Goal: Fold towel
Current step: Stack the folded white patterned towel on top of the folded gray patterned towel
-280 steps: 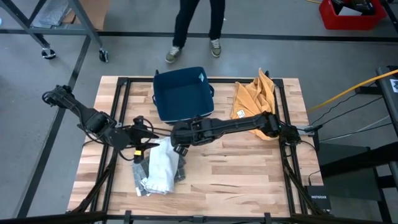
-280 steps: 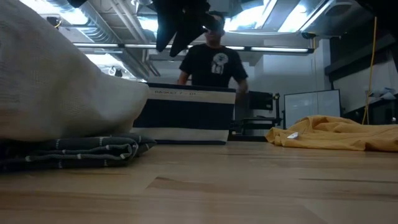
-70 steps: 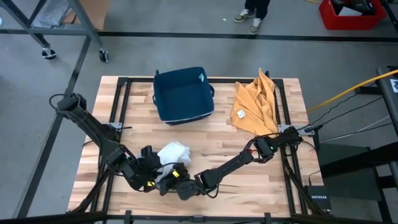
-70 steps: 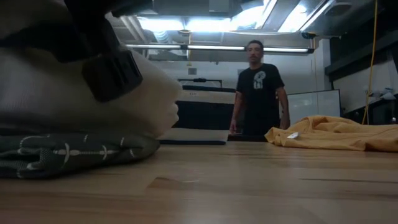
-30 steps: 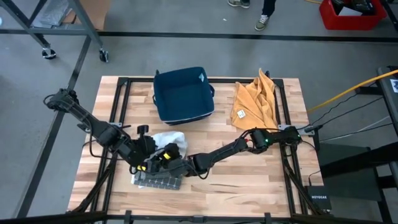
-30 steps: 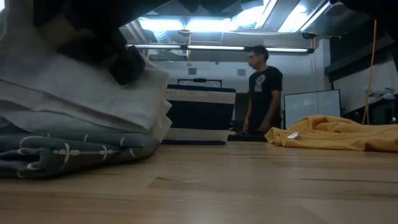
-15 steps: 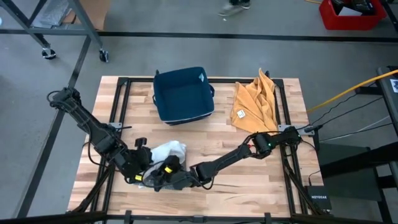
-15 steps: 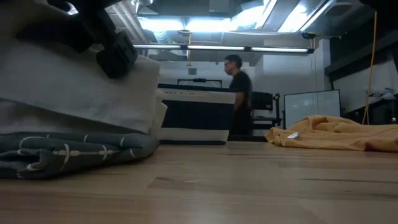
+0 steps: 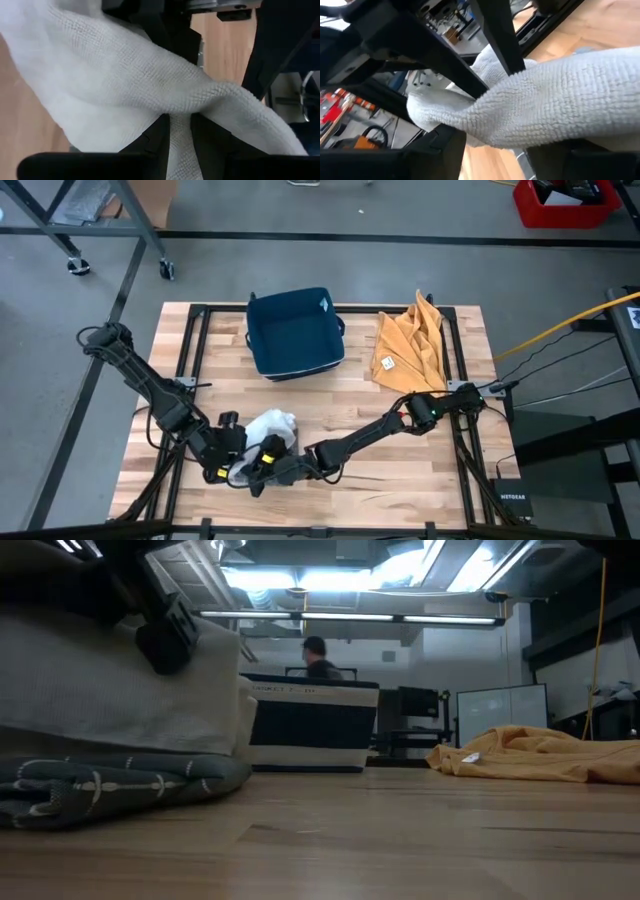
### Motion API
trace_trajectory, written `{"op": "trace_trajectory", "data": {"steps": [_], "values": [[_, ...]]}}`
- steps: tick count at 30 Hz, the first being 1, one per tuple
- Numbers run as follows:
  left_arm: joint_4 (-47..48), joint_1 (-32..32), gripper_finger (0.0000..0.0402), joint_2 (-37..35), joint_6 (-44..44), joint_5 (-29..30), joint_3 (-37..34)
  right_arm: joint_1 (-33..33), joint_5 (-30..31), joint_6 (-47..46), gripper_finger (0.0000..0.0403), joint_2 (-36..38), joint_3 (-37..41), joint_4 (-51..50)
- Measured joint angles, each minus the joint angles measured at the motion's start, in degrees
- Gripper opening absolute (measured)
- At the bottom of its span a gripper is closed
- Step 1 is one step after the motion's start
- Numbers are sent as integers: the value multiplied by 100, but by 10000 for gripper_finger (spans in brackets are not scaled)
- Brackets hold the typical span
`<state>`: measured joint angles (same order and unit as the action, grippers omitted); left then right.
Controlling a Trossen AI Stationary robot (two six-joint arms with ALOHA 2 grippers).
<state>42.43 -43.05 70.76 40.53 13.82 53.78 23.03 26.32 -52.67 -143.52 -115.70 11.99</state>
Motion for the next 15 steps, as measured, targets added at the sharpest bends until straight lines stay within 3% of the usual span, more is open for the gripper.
{"op": "trace_trajectory", "data": {"steps": [5,8,11,15], "values": [[-2,0,72,0,235,-86,0,2,-76,-12,227,0,0,58],[-46,-41,72,0,298,-138,0,9,-581,-131,241,0,0,101],[-278,-125,72,-2,297,-143,0,55,-1112,-173,243,2,0,105],[-315,-223,72,-2,304,-141,0,225,-1241,-237,237,2,0,126]]}}
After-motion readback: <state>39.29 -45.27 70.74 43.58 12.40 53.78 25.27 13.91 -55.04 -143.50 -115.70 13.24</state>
